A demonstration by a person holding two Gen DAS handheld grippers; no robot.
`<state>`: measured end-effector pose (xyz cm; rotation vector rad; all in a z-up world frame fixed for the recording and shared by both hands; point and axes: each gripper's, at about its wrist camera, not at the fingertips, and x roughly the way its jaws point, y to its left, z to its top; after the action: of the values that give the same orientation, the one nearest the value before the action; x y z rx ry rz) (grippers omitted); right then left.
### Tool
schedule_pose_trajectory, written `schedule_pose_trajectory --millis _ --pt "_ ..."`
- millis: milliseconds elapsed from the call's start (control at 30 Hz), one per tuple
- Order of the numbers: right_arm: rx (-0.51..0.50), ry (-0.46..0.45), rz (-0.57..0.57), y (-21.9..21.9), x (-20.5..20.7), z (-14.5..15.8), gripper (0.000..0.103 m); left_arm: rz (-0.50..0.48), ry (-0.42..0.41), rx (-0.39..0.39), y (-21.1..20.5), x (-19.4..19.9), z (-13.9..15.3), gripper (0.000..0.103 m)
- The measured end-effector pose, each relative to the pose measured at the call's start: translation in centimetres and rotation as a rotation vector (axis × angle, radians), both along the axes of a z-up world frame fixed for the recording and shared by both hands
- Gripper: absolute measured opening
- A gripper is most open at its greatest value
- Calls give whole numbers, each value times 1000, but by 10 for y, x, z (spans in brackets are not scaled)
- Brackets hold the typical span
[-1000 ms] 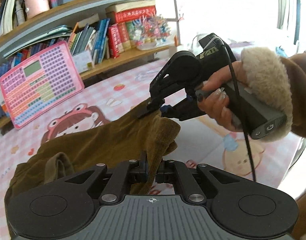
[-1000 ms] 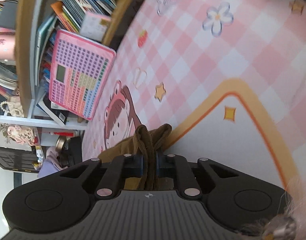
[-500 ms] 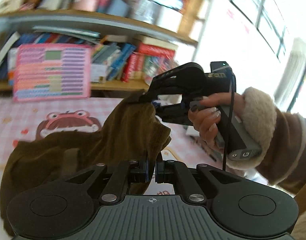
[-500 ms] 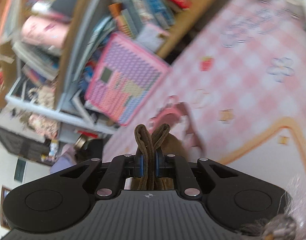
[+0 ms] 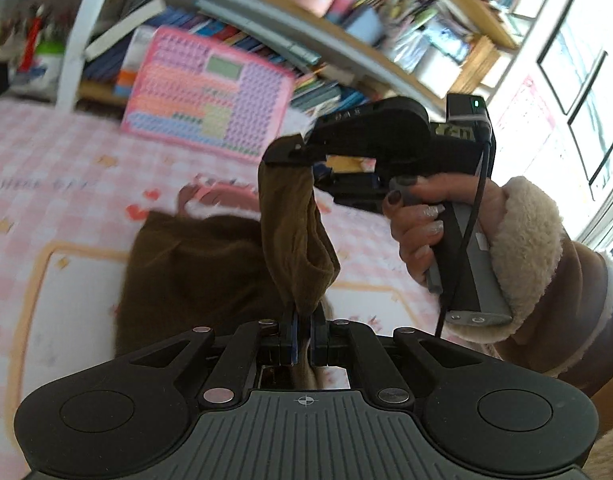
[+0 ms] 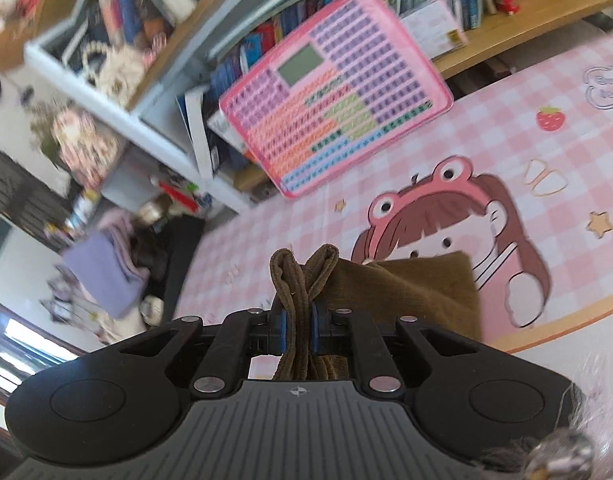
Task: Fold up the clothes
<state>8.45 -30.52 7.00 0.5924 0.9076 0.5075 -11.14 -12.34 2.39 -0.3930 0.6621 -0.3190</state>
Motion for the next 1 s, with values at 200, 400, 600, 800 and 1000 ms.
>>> schedule_pose_trajectory --millis 200,400,600,800,1000 --pt "-38 70 4 47 -2 -35 34 13 137 31 43 -8 -20 11" --pt "-1 103 -35 64 -13 -51 47 4 173 58 76 -11 -28 37" --pt "-174 -32 -141 29 -63 -29 52 44 92 -128 106 19 -19 39" --pt "-373 -44 -212 9 -115 -48 53 106 175 -243 103 77 -30 39" --pt "-400 1 -206 15 -129 -72 56 5 73 -120 75 77 -17 44"
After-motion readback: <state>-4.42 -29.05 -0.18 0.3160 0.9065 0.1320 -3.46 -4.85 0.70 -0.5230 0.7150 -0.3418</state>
